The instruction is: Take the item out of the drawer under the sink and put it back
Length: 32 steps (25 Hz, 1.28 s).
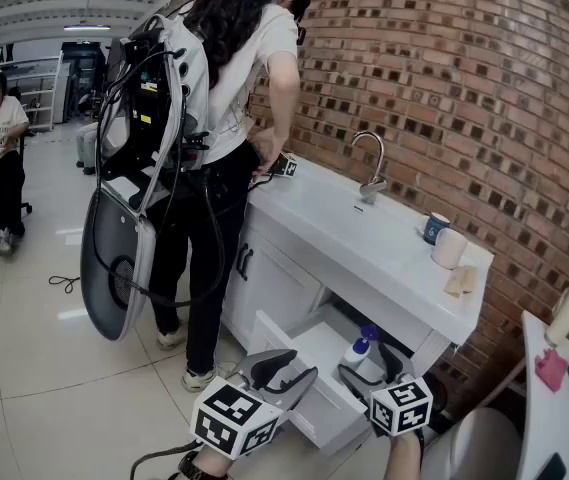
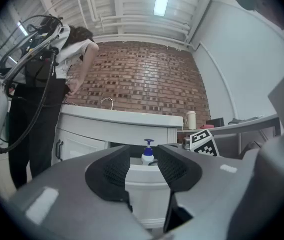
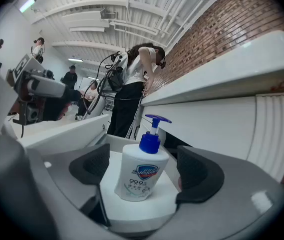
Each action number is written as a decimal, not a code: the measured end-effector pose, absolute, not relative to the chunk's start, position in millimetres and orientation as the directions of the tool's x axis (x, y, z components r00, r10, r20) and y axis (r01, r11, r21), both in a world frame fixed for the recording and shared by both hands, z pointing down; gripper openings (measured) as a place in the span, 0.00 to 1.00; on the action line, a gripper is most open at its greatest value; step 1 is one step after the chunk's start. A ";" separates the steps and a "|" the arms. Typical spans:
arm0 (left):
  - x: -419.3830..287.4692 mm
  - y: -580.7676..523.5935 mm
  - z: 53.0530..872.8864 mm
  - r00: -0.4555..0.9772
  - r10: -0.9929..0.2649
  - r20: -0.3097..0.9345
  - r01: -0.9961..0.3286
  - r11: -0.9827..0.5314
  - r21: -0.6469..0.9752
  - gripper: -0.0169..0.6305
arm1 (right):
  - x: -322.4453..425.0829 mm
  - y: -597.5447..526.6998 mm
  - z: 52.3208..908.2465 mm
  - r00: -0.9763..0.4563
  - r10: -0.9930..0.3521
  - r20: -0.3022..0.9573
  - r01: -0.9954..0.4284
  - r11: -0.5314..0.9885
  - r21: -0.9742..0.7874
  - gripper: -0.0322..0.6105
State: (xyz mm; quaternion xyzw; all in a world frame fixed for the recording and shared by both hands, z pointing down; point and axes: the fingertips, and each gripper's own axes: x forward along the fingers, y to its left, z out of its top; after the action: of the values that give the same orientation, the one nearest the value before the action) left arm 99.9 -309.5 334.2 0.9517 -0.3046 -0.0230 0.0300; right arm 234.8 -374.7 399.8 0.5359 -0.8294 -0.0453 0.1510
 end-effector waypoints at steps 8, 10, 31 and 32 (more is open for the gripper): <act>107.9 -319.6 340.9 0.807 -0.591 -0.015 -0.589 -0.806 0.066 0.32 | 240.7 -407.1 416.6 -0.474 -0.801 0.365 -0.786 0.572 0.235 0.71; 108.8 -320.2 343.5 0.807 -0.591 -0.008 -0.590 -0.806 0.059 0.32 | 237.7 -405.6 418.7 -0.485 -0.791 0.372 -0.775 0.587 0.236 0.66; 146.4 -270.4 339.0 0.877 -0.478 -0.047 -0.475 -0.878 0.055 0.32 | 255.0 -279.6 265.9 -0.264 -0.960 -0.096 -0.941 0.234 0.244 0.65; 147.4 -268.8 339.4 0.877 -0.479 -0.046 -0.476 -0.878 0.053 0.32 | 256.5 -275.7 266.6 -0.265 -0.959 -0.100 -0.944 0.237 0.232 0.65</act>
State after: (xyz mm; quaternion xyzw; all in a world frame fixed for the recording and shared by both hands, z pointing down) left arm 147.4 -268.8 339.4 0.9685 -0.2466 -0.0286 0.0200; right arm 256.5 -275.7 266.6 0.6053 -0.7857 -0.1234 0.0313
